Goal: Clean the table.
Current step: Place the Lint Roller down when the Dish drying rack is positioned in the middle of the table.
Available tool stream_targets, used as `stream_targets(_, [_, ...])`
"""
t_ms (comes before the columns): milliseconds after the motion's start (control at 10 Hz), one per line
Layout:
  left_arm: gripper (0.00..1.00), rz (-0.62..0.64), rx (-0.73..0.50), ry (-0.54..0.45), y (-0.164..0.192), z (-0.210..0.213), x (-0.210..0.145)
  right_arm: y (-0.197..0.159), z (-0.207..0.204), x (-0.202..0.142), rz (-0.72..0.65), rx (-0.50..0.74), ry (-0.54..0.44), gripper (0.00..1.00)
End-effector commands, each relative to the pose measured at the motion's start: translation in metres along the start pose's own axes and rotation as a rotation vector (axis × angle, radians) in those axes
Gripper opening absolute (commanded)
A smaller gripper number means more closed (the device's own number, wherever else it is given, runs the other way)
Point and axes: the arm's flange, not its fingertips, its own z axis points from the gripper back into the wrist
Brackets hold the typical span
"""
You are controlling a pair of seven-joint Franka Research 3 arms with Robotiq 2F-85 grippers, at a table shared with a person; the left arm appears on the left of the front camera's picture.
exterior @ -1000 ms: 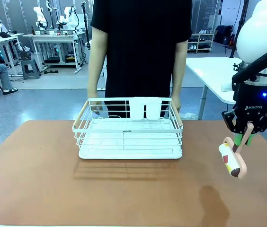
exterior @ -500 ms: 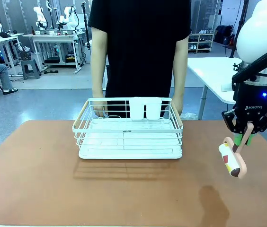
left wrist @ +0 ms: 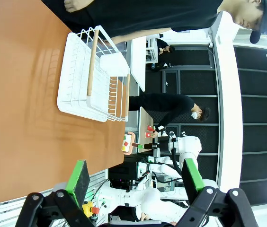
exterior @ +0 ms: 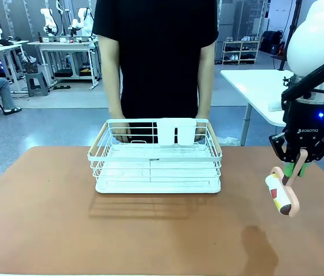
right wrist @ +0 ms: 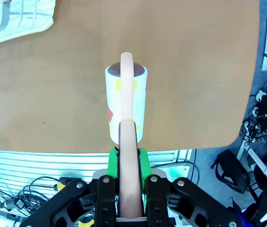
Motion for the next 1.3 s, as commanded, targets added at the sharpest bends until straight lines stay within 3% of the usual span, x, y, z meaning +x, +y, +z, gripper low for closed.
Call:
stream_targets(0, [1.00,-0.006,-0.020,0.000,0.000,0.003,-0.001,0.000,0.000,0.000,0.000,0.000,0.000,0.21])
stream_targets(100, [1.00,-0.006,-0.020,0.000,0.000,0.003,-0.001,-0.001,0.006,0.018,-0.329,0.104,-0.030,0.21])
stream_targets(300, [1.00,-0.006,-0.020,0.000,0.000,0.003,-0.001,-0.012,0.013,0.025,-0.647,0.135,0.085,0.21])
stream_targets(500, [1.00,-0.006,-0.020,0.000,0.000,0.003,-0.001,-0.027,0.015,0.032,-1.049,0.280,-0.144,0.21])
stream_targets(600, [1.00,-0.006,-0.020,0.000,0.000,0.003,-0.001,-0.033,0.009,0.038,-1.171,0.392,-0.179,0.21])
stream_targets(700, [1.00,-0.006,-0.020,0.000,0.000,0.003,-0.001,-0.037,-0.002,0.045,-1.220,0.465,-0.200,0.21])
stream_targets(1000, [1.00,-0.006,-0.020,0.000,0.000,0.003,-0.001,-0.040,-0.037,0.055,-1.340,0.512,-0.320,0.21])
stream_targets(1200, [1.00,-0.006,-0.020,0.000,0.000,0.003,-0.001,-0.044,-0.055,0.063,-1.354,0.518,-0.259,0.21])
